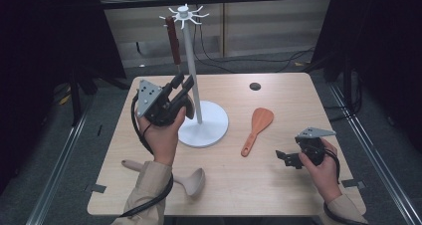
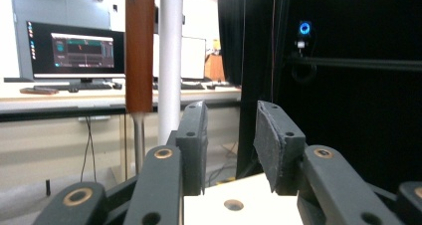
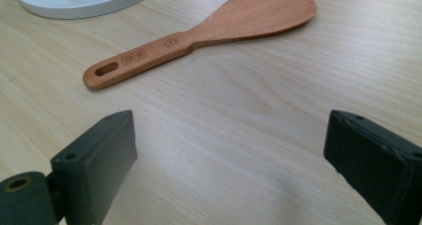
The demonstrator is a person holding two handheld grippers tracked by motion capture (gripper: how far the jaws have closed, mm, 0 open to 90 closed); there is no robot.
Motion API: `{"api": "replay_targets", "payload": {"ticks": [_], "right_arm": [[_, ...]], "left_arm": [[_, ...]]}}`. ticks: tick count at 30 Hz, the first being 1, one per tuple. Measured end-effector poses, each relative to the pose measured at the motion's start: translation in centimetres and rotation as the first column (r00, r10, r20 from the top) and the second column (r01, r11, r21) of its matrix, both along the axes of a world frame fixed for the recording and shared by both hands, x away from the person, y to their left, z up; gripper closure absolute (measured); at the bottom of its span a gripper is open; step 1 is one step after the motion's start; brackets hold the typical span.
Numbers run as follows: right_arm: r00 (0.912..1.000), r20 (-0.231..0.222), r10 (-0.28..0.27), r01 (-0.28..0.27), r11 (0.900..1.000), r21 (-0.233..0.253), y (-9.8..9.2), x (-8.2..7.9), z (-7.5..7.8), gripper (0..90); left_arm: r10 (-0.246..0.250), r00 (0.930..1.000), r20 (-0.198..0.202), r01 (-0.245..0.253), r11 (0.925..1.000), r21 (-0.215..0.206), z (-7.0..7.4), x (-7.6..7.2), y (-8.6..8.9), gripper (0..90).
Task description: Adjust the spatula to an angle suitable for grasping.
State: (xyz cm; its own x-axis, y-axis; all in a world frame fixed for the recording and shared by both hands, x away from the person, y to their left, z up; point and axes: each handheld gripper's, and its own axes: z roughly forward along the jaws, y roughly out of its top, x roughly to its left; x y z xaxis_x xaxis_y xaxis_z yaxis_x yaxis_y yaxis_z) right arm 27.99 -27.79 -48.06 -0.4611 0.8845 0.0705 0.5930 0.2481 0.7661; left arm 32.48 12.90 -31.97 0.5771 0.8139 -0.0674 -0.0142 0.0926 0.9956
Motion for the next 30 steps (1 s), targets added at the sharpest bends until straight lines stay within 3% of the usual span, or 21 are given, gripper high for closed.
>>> {"api": "replay_targets", "payload": {"ticks": [2, 11, 16, 18, 21, 24, 26, 27, 30], "right_arm": [[1.0000, -0.008, -0.003, 0.003, 1.000, -0.004, 0.0, 0.0, 0.0, 5.7], [0.9999, -0.012, 0.003, -0.004, 1.000, -0.008, 0.3, 0.0, -0.1, 5.7], [0.9999, -0.006, 0.011, -0.011, 1.000, -0.012, 0.6, 0.1, 0.0, 5.7], [0.9998, -0.008, 0.021, -0.021, 1.000, -0.014, 0.9, 0.2, 0.0, 5.7], [0.9997, -0.007, 0.024, -0.025, 1.000, -0.015, 1.1, 0.3, 0.0, 5.7], [0.9991, -0.007, 0.041, -0.041, 0.999, -0.018, 1.7, 0.7, 0.0, 5.7], [0.9988, -0.006, 0.049, -0.049, 0.999, -0.018, 2.1, 0.8, 0.0, 5.7], [0.9988, -0.006, 0.049, -0.049, 0.999, -0.018, 2.1, 0.8, 0.0, 5.7], [0.9981, -0.007, 0.060, -0.061, 0.998, -0.019, 2.6, 1.1, 0.0, 5.7]], "left_arm": [[-0.007, 0.9998, -0.020, 0.007, 0.9999, -0.012, -0.7, 0.0, 0.0, 63.3], [-0.034, 0.9961, -0.081, 0.036, 0.9990, 0.025, -3.0, -0.5, 0.0, 59.0], [-0.052, 0.9895, -0.135, 0.057, 0.9978, 0.033, -4.1, -1.0, 0.1, 55.3], [-0.070, 0.9866, -0.147, 0.081, 0.9942, 0.071, -4.7, -1.3, 0.5, 52.9], [-0.074, 0.9839, -0.162, 0.090, 0.9915, 0.093, -5.1, -1.5, 0.6, 50.9], [-0.087, 0.9764, -0.198, 0.111, 0.9874, 0.113, -5.8, -1.8, 1.0, 48.4], [-0.093, 0.9751, -0.201, 0.120, 0.9848, 0.126, -5.9, -1.9, 1.1, 47.2], [-0.090, 0.9732, -0.211, 0.116, 0.9867, 0.114, -6.1, -2.0, 1.1, 47.2], [-0.088, 0.9666, -0.241, 0.129, 0.9788, 0.159, -6.9, -2.3, 1.4, 46.5]]}}
